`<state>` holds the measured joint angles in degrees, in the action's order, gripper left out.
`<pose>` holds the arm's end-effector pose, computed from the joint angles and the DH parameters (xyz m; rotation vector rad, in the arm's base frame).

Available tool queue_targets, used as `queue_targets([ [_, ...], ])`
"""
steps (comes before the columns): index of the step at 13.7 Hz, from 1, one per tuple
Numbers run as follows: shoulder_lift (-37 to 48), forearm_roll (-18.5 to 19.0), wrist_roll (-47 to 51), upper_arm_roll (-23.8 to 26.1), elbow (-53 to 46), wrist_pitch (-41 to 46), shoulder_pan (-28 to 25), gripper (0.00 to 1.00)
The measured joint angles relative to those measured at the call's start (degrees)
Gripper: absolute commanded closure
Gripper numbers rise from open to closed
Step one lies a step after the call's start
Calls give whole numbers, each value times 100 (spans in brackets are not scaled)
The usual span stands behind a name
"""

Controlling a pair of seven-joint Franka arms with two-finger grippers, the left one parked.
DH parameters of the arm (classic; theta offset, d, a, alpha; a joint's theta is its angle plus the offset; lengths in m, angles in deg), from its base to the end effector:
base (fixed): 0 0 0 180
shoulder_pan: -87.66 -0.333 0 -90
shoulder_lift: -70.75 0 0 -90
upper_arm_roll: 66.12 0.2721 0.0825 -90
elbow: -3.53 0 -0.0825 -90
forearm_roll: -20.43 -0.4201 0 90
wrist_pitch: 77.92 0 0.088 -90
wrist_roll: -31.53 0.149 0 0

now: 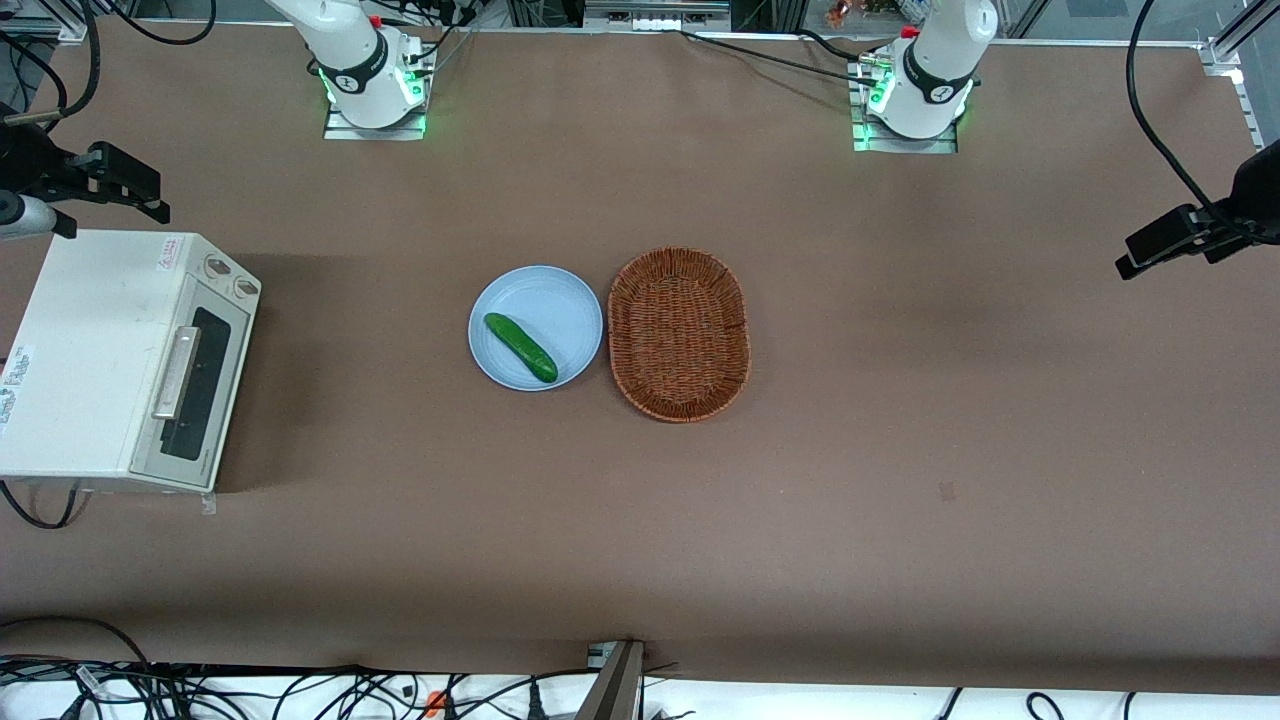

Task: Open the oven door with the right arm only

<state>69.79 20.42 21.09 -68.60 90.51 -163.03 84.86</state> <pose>0.5844 0.0035 0.5481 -3.1230 -0.2941 0.0772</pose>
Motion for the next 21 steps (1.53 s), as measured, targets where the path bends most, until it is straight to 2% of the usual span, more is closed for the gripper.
queue_targets([
  [21,13,111,-13,-70,9,13,44,0],
])
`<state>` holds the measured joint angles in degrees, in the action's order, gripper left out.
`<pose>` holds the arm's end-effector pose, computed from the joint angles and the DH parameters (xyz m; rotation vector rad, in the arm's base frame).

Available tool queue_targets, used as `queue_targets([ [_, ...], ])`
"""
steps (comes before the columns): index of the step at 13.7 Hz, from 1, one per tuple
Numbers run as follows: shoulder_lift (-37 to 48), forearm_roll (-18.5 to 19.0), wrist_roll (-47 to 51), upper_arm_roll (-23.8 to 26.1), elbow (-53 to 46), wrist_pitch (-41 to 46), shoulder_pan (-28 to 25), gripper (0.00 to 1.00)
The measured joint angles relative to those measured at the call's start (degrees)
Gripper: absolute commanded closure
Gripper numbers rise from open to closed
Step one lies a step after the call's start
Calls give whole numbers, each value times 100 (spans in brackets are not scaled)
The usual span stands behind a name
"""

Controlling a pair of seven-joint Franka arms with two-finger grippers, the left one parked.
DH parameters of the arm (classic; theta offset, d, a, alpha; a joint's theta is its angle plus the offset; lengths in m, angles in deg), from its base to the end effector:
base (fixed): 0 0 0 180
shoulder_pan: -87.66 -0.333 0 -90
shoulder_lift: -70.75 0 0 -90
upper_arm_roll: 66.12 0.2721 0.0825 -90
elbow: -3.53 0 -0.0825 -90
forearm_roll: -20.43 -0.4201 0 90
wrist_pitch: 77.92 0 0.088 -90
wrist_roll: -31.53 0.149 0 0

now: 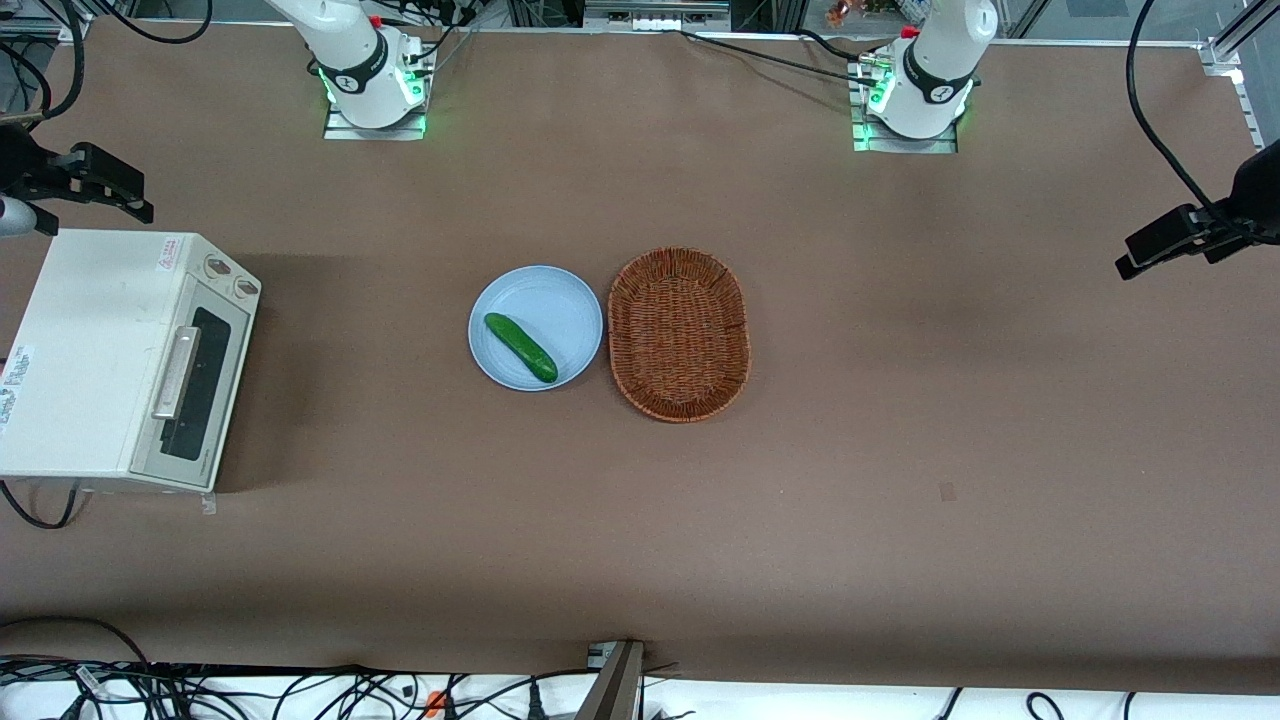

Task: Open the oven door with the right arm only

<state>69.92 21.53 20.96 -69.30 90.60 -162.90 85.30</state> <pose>0.5834 -0.0112 0.5485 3.1145 0.2637 -0.0823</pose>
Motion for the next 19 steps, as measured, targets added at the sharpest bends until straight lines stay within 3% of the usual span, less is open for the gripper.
queue_targets([
  [9,-11,128,0,0,65,-15,0,0],
  [12,-28,212,-1,0,312,-295,0,5],
  [14,-51,223,-1,0,525,-598,0,14],
  [19,-383,283,-1,-128,860,-1270,5,71],
])
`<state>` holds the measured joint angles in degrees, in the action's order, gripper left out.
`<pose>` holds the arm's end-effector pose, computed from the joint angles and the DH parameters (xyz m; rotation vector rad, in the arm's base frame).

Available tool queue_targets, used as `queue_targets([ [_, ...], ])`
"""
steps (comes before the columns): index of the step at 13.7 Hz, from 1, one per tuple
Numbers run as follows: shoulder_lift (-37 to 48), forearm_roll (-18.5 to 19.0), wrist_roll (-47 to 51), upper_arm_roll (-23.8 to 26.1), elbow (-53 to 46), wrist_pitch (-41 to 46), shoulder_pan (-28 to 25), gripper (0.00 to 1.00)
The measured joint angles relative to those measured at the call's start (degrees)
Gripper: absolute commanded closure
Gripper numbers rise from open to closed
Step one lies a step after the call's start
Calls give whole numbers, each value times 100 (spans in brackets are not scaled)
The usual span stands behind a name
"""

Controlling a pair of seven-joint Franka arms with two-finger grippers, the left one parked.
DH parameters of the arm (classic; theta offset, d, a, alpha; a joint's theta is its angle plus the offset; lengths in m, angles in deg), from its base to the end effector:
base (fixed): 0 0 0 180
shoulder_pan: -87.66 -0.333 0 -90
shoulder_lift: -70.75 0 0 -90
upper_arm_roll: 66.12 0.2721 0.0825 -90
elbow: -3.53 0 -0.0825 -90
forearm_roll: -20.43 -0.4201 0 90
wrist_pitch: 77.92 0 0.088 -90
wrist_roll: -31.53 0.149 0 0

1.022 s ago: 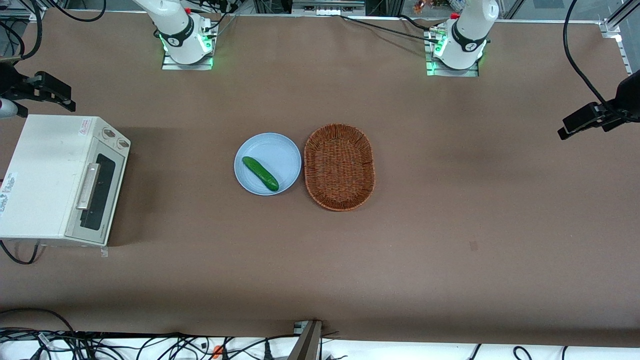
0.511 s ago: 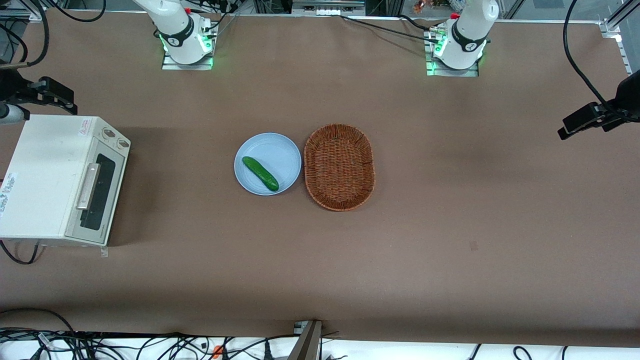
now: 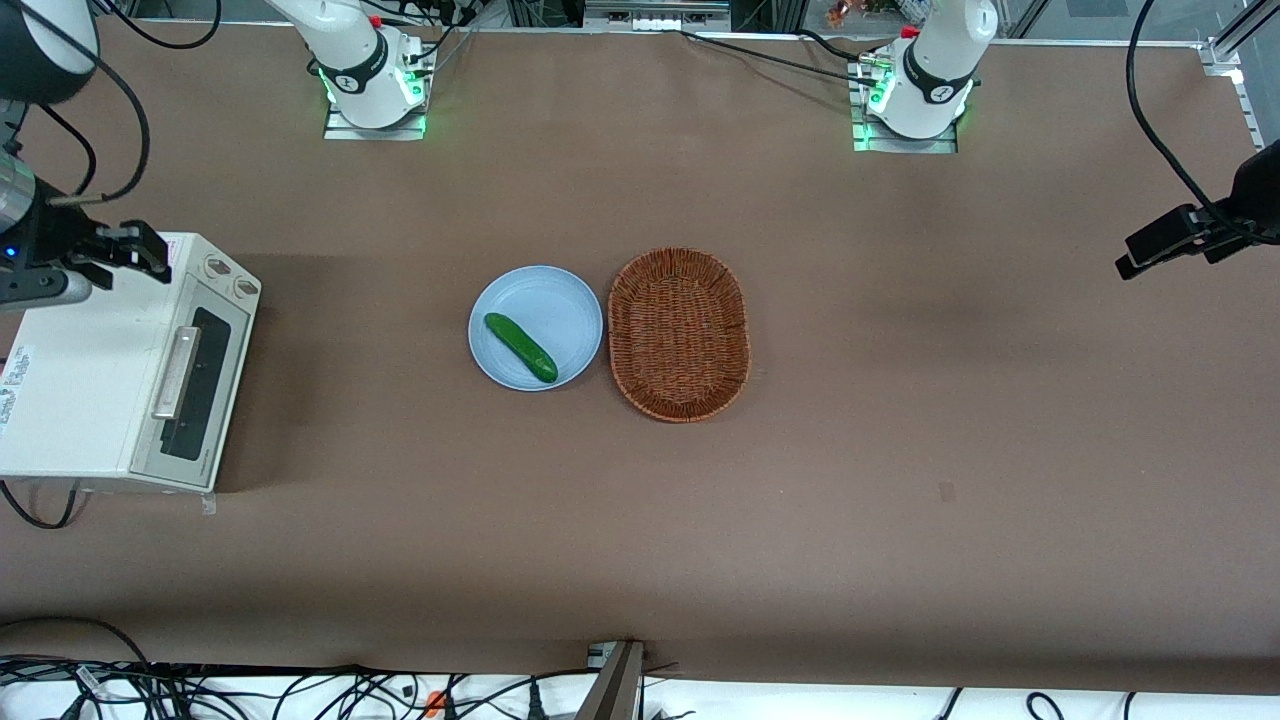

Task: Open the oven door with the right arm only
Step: 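Lower the right gripper toward the oven door's silver handle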

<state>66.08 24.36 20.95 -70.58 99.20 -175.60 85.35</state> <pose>0.6127 -0.0314 0.4508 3.0624 0.2424 -0.0832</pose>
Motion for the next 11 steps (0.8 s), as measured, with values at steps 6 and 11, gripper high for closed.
queue_targets([
  [6,-760,27,0,-269,211,-869,23,100],
  [11,-1084,28,0,-426,436,-1501,48,100],
])
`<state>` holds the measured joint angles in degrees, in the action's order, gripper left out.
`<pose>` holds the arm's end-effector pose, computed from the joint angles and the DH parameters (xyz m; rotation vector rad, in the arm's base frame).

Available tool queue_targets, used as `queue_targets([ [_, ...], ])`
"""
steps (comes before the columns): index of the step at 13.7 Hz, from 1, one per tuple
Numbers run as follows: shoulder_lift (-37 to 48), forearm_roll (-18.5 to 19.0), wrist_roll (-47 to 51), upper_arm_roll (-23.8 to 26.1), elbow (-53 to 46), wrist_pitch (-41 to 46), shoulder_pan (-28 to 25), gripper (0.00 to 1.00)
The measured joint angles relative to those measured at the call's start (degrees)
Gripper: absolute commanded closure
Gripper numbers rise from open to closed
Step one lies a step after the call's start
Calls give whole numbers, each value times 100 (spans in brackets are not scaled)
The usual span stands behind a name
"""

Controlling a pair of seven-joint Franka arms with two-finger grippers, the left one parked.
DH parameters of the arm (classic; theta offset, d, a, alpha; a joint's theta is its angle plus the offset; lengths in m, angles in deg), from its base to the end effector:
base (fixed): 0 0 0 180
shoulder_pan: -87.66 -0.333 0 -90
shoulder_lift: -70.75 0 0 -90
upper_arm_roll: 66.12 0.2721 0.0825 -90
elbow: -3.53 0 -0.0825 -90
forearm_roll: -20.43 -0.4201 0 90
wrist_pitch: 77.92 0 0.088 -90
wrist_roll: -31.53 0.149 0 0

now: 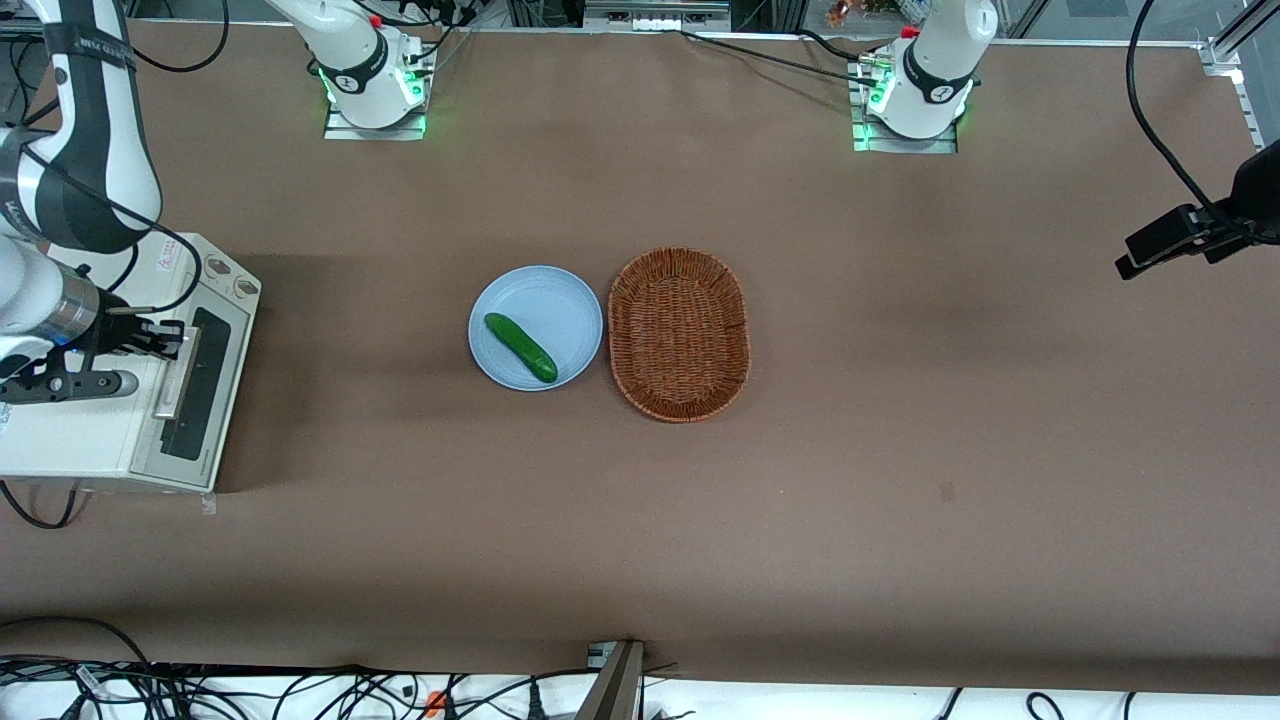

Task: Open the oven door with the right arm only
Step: 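Lower the right gripper toward the oven door's silver handle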

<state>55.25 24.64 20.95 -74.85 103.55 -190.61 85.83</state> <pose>0.6424 -0.0825 0.3160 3.0370 0.1500 -0.0952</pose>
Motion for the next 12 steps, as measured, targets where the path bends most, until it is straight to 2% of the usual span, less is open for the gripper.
queue_targets([
  [12,-330,1,-51,-177,320,-836,53,100],
])
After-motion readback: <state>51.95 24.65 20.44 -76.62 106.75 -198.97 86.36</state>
